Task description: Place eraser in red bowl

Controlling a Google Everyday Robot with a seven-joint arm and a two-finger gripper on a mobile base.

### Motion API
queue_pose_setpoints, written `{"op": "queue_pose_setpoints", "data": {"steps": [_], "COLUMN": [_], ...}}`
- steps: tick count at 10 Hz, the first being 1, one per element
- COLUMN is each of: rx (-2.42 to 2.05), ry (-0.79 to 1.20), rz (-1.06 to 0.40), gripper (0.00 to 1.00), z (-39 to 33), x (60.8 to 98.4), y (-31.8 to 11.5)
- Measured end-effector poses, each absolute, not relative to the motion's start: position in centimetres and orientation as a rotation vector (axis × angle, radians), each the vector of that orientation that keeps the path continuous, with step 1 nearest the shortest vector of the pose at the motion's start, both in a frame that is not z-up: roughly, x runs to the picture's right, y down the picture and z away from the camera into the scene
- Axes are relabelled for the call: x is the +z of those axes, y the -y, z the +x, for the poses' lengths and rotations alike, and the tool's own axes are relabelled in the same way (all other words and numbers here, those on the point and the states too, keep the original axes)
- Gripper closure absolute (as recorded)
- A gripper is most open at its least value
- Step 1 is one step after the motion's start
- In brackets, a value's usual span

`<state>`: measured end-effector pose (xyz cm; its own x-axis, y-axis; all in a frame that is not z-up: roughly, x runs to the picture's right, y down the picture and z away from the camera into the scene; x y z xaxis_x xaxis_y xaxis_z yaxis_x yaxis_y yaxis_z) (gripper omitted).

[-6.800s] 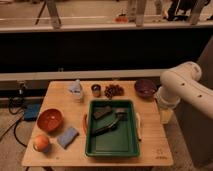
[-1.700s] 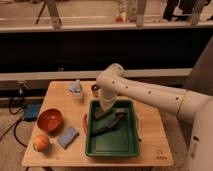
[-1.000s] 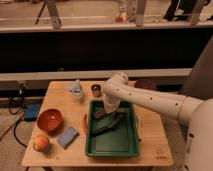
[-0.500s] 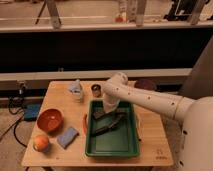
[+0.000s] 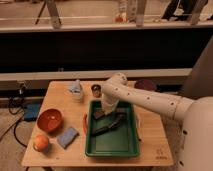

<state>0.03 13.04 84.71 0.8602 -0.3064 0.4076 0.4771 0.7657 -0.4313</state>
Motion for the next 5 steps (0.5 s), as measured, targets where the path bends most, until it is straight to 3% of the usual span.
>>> {"op": "queue_pose_setpoints", "data": {"steps": [5], "rx": [-0.466], "ry": [0.326], "rz": [-0.564], "gripper": [0.2], "z": [-0.38], "x": [84.31], "y": [-13.17]}}
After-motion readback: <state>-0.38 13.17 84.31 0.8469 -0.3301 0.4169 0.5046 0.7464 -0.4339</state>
